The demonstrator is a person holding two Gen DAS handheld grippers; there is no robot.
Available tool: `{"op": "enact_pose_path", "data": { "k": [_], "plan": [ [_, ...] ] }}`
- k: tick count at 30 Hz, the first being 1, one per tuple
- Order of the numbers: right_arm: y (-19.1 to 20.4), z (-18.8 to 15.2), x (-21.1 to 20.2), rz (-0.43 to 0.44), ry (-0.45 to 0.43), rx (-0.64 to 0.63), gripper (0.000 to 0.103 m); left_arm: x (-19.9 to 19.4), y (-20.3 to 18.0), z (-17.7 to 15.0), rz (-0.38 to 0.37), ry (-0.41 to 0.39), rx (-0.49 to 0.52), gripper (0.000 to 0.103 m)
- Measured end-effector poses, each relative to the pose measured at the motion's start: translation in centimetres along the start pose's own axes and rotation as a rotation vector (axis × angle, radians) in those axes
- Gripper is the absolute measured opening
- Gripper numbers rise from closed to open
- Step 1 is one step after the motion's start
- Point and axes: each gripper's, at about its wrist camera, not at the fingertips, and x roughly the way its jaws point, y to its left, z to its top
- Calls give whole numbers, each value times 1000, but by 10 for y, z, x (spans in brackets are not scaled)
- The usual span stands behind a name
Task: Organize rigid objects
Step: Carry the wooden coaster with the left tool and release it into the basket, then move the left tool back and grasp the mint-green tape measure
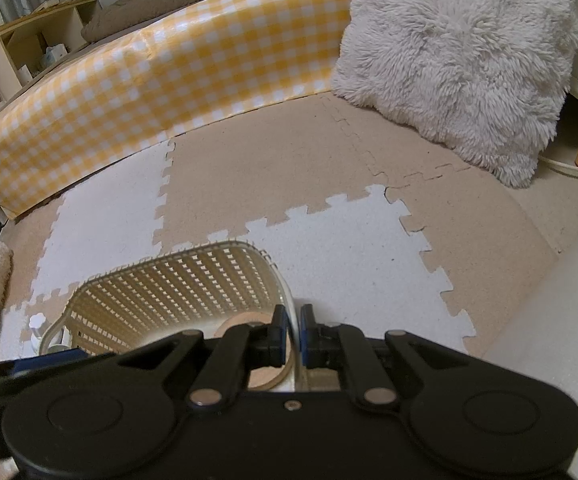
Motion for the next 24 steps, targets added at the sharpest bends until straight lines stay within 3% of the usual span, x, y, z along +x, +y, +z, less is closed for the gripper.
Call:
{"op": "enact_pose_path", "data": {
  "k": [10, 19, 24],
  "plan": [
    [0, 0, 0, -4, 0, -5, 7, -42, -7, -22, -1, -61, 82, 90],
    [0, -1, 0, -10, -1, -13, 7, -69, 3, -48, 72, -129, 154, 103],
    [1, -1, 0, -11, -1, -16, 7, -79, 20, -59, 129, -162, 143, 103]
  ]
}}
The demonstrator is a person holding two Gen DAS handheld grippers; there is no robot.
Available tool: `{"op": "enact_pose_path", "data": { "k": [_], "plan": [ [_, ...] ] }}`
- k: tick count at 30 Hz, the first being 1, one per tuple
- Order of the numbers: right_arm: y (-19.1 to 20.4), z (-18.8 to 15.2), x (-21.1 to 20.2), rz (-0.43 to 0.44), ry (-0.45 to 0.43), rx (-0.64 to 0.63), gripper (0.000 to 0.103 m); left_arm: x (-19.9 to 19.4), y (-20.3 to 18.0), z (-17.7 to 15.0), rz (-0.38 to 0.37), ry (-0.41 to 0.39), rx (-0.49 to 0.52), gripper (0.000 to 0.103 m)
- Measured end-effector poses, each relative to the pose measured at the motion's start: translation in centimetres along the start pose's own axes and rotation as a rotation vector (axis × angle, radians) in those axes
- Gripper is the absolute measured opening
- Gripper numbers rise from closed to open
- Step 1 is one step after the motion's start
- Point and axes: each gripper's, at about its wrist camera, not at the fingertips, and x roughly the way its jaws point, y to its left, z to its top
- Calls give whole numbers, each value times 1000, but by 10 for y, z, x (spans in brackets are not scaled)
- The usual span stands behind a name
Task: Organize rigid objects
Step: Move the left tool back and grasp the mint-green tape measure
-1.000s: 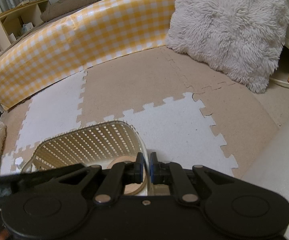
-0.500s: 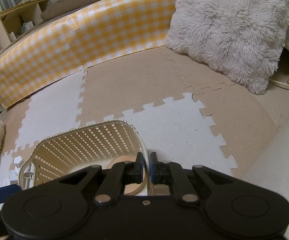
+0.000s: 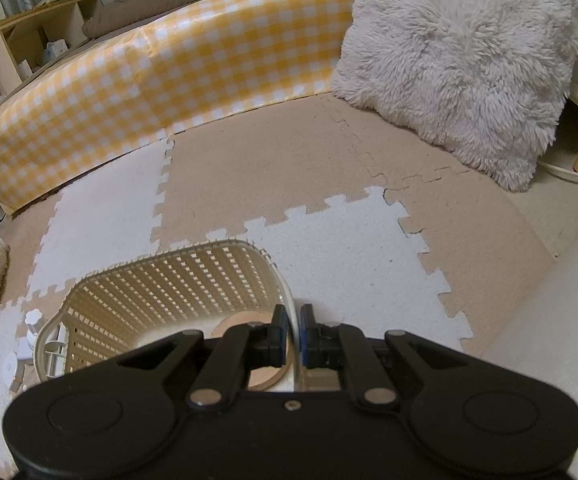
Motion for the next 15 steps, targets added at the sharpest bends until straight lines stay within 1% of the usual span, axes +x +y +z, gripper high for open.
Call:
{"op": "enact_pose_path", "data": {
  "k": [4, 8, 11, 15],
  "plan": [
    [1, 0, 0, -3, 1, -4, 7, -3, 19, -13, 76, -10, -29, 103],
    [2, 0, 0, -8, 4, -13, 7, -1, 38, -26, 152, 1, -29, 103],
    [4, 0, 0, -14, 6, -27, 7, 3, 50, -36, 204, 29, -21, 103],
    [6, 0, -1, -18, 13, -60, 7, 13, 66, -49, 239, 75, -21, 103]
  ]
}}
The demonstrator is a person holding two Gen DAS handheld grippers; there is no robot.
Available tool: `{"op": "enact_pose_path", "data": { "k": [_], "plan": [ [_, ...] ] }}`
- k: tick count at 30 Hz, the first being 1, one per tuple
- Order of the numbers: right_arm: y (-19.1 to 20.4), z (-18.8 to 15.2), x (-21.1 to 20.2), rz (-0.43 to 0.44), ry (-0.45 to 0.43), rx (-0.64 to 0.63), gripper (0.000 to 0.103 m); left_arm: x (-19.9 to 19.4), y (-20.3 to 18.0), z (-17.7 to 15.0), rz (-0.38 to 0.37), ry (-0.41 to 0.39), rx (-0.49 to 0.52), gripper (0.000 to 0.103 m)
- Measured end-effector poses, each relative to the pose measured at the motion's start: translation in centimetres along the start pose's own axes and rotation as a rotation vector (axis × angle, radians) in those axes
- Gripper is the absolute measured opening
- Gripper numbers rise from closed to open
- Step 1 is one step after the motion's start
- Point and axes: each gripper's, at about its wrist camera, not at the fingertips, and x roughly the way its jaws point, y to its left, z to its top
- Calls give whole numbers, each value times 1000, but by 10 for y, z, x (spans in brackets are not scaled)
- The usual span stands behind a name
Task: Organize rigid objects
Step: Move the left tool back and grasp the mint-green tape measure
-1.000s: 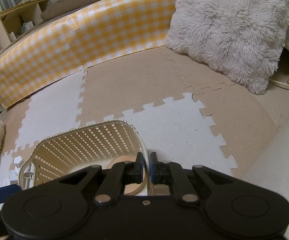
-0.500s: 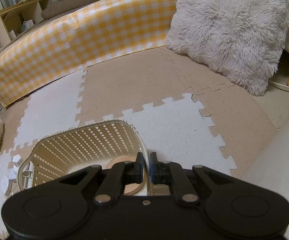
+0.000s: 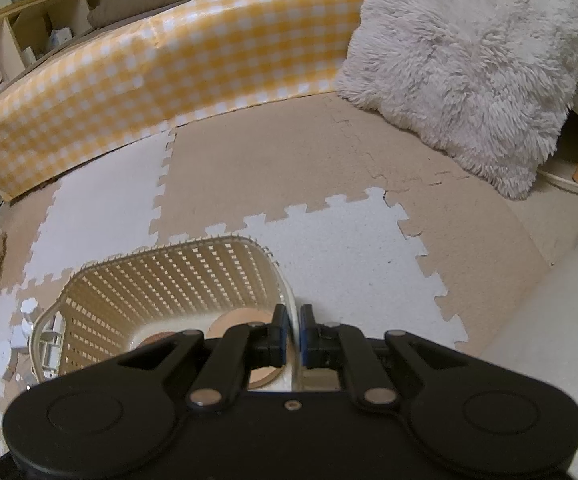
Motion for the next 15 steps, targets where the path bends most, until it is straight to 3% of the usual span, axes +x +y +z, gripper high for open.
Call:
{"op": "enact_pose_path", "data": {
  "k": [5, 9, 15],
  "plan": [
    [1, 1, -4, 10, -1, -71, 6, 13, 7, -14, 9, 39, -7, 103],
    [1, 1, -4, 28, -2, -121, 5, 16, 4, -21, -44, 11, -3, 102],
    [-1, 1, -4, 44, -12, -149, 6, 30, -15, -21, -70, -21, 29, 83]
  ]
}}
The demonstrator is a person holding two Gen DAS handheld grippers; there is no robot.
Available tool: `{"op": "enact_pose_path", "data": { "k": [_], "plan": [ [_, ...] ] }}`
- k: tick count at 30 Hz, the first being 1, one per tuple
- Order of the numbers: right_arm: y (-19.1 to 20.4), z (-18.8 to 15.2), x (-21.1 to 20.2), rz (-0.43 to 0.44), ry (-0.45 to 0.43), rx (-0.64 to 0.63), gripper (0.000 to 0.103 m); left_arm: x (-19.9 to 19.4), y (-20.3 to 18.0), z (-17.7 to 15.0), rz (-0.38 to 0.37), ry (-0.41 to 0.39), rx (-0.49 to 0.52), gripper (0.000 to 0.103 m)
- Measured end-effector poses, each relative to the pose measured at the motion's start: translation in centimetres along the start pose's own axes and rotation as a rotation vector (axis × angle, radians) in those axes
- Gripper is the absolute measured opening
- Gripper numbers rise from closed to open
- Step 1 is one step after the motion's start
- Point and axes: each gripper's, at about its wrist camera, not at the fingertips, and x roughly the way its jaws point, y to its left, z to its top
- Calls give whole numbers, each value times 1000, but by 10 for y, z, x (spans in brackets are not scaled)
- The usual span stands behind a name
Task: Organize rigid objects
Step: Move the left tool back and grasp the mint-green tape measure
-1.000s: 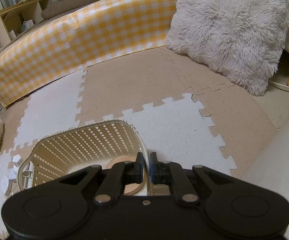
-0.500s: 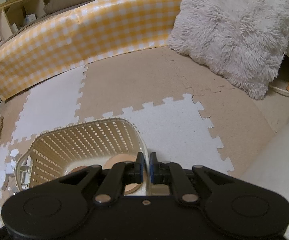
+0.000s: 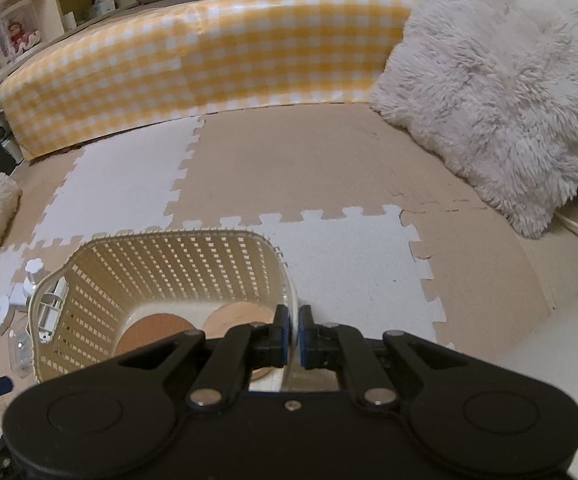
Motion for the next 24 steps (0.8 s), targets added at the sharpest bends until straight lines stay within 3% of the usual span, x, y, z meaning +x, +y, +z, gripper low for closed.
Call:
{"op": "enact_pose_path", "data": {
  "k": [12, 24],
  "plan": [
    [-6, 0, 5, 39, 10, 11, 6, 32, -8, -5, 9, 6, 56, 77],
    [-4, 0, 6, 25, 10, 21, 6, 37, -19, -3, -18, -17, 109, 59]
  ]
}}
